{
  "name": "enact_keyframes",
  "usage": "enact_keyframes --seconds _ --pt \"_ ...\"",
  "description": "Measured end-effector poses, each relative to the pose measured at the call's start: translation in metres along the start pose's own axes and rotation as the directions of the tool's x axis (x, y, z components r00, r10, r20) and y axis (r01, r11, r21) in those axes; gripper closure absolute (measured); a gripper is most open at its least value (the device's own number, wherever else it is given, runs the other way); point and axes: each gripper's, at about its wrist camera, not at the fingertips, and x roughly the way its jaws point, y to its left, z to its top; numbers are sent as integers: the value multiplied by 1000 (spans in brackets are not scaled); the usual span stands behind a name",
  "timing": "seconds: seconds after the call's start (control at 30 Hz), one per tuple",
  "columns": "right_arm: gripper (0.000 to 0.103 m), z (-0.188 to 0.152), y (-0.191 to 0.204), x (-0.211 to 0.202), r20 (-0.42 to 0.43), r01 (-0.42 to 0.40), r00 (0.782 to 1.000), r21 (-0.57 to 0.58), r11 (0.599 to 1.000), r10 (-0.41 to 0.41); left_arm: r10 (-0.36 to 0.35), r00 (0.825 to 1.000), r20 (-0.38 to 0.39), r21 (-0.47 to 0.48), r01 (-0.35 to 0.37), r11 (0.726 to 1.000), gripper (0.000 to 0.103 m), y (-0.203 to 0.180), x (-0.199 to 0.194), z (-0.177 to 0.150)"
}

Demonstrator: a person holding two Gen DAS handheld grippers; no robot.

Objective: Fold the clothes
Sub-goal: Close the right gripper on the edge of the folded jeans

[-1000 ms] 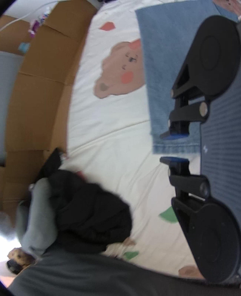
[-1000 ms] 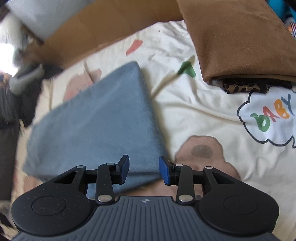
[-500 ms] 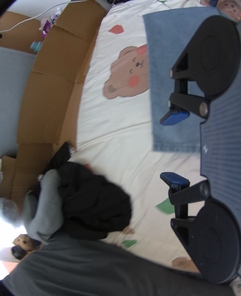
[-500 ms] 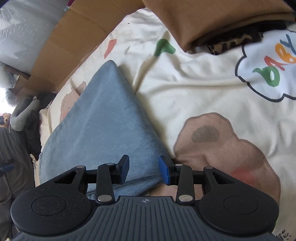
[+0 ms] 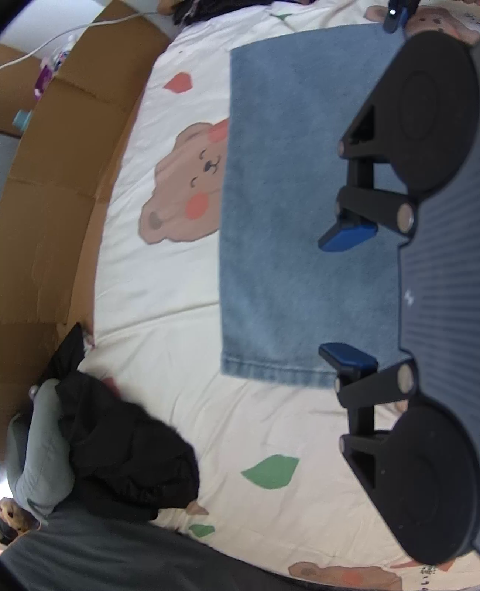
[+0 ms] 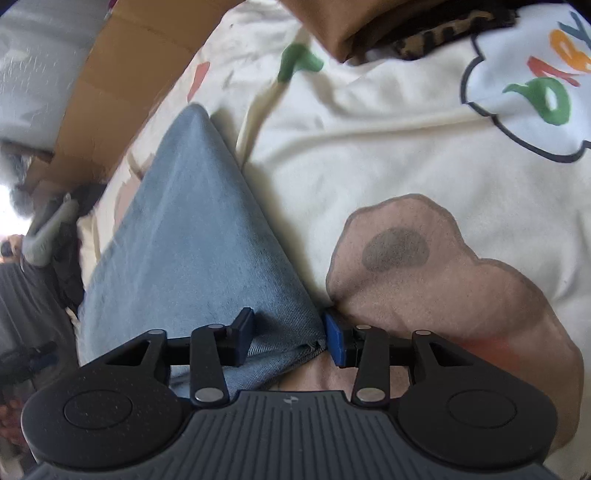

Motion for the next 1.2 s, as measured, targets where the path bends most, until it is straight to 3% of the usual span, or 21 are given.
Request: enact_keyframes --seconds 0.1,0.2,0.27,0.4,0.57,0.67,0.8,0.97,1.2 --pt "55 3 3 -1 -19 -1 1000 2 1000 1 -4 1000 -14 -5 4 1000 45 -3 4 -5" --pt "56 6 -3 -12 -9 -85 996 66 994 86 -5 1000 -26 -9 5 1000 45 -6 9 -10" --pt "56 5 -13 -19 16 -159 987 133 978 159 -3 1000 -31 -13 3 1000 45 -9 11 -13" --pt "56 -5 -35 -14 48 -232 973 251 940 227 -20 999 -43 -50 18 999 45 -10 13 -19" --pt "57 -18 -43 7 43 -284 958 297 912 284 -11 998 -58 -49 8 999 44 -11 21 -24" --pt "70 -19 -43 11 67 -284 959 321 904 277 -9 998 -62 -53 6 999 43 -13 25 -26" --pt "79 -15 -37 5 64 -297 955 300 907 291 -14 998 -62 -48 11 999 41 -19 29 -27" --pt "77 -9 -24 -6 79 -373 927 267 888 366 -26 996 -80 -24 24 999 38 -33 34 -32" --pt "75 -3 -20 16 39 -314 948 277 908 316 -51 994 -100 -22 49 999 38 -44 36 -37"
